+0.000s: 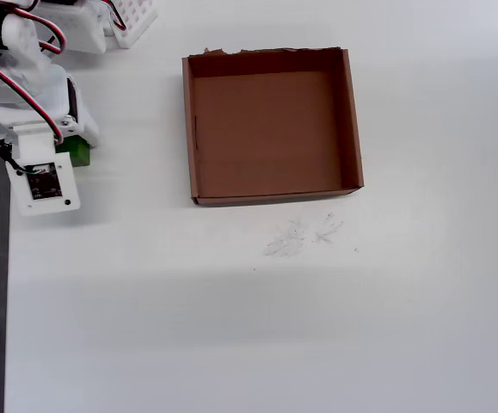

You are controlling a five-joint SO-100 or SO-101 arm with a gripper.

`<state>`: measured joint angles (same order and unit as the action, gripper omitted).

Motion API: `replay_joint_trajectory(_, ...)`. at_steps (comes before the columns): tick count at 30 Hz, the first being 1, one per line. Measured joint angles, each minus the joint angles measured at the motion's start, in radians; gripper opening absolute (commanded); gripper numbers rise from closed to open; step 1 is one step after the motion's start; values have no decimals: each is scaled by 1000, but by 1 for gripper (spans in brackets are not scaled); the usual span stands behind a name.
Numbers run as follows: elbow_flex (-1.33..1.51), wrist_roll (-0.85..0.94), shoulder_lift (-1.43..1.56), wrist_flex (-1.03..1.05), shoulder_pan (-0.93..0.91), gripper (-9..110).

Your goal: Grasp a green cube and put it in a box.

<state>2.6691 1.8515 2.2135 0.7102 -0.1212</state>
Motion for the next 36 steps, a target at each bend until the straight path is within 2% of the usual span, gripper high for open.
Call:
replay_joint_trajectory(16, 15, 0, 40, -15, 8, 20)
replay_joint_trajectory(25, 15, 0, 40, -23, 8, 14)
replay_joint_trajectory(36, 15, -11, 40, -32, 14, 13)
